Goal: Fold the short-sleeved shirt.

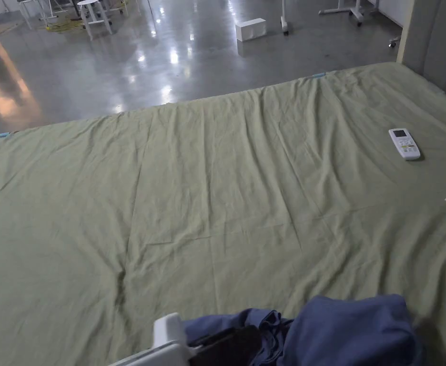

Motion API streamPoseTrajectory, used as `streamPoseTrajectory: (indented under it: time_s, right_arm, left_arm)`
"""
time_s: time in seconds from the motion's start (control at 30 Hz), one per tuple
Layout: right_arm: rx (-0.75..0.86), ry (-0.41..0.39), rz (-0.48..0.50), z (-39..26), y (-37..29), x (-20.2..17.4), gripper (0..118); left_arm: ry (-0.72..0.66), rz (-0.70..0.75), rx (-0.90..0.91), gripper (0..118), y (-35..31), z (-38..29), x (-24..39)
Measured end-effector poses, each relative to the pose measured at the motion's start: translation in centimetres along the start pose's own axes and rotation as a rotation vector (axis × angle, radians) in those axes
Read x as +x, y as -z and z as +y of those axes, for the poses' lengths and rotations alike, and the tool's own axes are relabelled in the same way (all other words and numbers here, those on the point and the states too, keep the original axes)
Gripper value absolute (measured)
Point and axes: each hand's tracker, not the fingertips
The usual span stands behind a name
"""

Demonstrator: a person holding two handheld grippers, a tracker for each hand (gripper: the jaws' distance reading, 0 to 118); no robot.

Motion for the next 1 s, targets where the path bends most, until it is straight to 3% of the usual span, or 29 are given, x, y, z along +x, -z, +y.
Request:
streamPoseTrajectory:
  time_s: [0.03, 0.07, 0.2, 0.3, 0.37, 0.43, 0.47, 0.5, 0.57, 0.83, 1.0]
  right_arm:
    - [-0.001, 0.007, 0.008, 0.0, 0.3, 0.0, 0]
    - [-0.006, 0.020, 0.020, 0.0, 0.6, 0.0, 0]
    - [-0.025, 0.032, 0.053, 0.3, 1.6, -0.5, 0]
    - [-0.029, -0.030, 0.058, 0.7, 1.7, -1.4, 0]
    - [-0.030, -0.067, 0.051, 0.8, 1.6, -1.9, 0]
    - [-0.033, -0.083, 0.045, 0.9, 1.6, -2.4, 0]
    - [-0.034, -0.089, 0.042, 0.9, 1.6, -2.5, 0]
    - [-0.036, -0.089, 0.040, 0.9, 1.6, -2.5, 0]
    - [-0.043, -0.087, 0.038, 0.7, 1.5, -2.4, 0]
    - [-0.074, -0.080, 0.032, 0.5, 1.5, -2.0, 0]
    - [-0.056, -0.103, 0.042, 0.9, 1.4, -1.9, 0]
  left_arm:
    - [-0.037, 0.032, 0.042, 100, -1.7, 0.3, -0.7]
    - [-0.076, 0.069, 0.084, 109, -3.1, 0.7, -1.7]
    - [-0.280, 0.269, 0.203, 110, -6.2, 1.2, -6.8]
    - [-0.435, 0.158, 0.151, 108, -5.5, 0.9, -9.9]
    - [-0.421, 0.067, 0.090, 107, -3.8, 0.3, -9.7]
    - [-0.334, 0.066, 0.097, 106, -2.3, 0.0, -8.4]
    - [-0.339, 0.027, 0.068, 103, -1.5, 0.1, -8.1]
    - [-0.370, -0.006, 0.046, 88, -0.8, 0.2, -8.0]
    - [-0.373, 0.109, 0.001, 17, 0.3, 0.2, -8.1]
    - [-0.442, 0.080, 0.129, 16, -3.6, -0.3, -9.6]
    - [-0.335, 0.177, 0.206, 16, -11.1, 2.5, -9.3]
